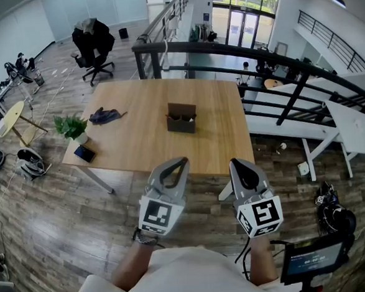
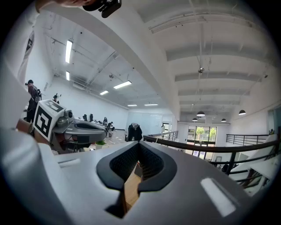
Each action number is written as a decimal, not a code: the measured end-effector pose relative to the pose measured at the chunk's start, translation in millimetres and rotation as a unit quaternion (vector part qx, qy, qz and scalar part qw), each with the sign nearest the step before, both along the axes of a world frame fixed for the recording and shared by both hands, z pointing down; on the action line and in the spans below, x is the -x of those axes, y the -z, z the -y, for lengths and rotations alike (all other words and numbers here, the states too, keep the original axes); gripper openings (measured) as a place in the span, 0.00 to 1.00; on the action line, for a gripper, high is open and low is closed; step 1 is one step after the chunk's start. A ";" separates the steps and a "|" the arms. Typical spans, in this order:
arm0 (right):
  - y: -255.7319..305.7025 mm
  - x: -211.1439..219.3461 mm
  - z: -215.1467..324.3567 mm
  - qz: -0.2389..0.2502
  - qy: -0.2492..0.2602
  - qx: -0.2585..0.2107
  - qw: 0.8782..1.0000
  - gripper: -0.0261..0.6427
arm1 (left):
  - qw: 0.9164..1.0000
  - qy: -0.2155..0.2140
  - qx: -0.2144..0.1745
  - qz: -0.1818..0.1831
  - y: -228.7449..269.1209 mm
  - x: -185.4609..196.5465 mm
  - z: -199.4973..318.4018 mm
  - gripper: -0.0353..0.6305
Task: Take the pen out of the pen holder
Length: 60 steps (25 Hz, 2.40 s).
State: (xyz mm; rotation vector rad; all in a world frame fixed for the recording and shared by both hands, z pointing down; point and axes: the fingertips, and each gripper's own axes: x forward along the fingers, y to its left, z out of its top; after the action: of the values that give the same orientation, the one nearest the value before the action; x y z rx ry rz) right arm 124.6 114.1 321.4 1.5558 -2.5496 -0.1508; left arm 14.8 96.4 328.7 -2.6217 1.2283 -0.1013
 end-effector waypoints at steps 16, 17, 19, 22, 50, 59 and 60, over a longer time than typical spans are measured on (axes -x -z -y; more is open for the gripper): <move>11.6 -0.5 2.3 0.038 0.045 -0.034 0.998 0.04 | 1.000 0.015 0.002 -0.001 -1.8 -9.0 4.2 0.05; 12.1 -1.3 0.4 0.035 0.046 -0.038 0.998 0.04 | 1.000 0.016 0.003 -0.001 -2.4 -10.7 3.2 0.05; 12.3 -2.7 -2.6 0.028 0.048 -0.042 0.998 0.04 | 1.000 0.019 0.004 -0.002 -3.2 -13.4 1.1 0.05; 7.9 -5.4 -2.5 0.025 0.049 -0.037 0.998 0.04 | 1.000 0.025 0.006 -0.004 -5.3 -15.0 -1.7 0.05; -17.6 -12.0 11.4 0.063 0.100 -0.012 0.993 0.04 | 0.999 0.039 0.022 0.021 -35.2 -39.1 9.1 0.05; -13.6 2.6 77.3 0.055 0.095 -0.018 0.994 0.04 | 0.999 0.024 0.003 0.043 -42.5 -34.1 79.6 0.05; -11.9 4.9 84.9 0.056 0.094 -0.019 0.994 0.04 | 0.999 0.023 0.004 0.043 -43.4 -31.4 87.7 0.05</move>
State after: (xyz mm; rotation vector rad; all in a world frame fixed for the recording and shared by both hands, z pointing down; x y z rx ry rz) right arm 119.7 29.3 333.3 1.3709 -2.7958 -0.1369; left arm 46.2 8.7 372.1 -2.5673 1.2627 -0.2240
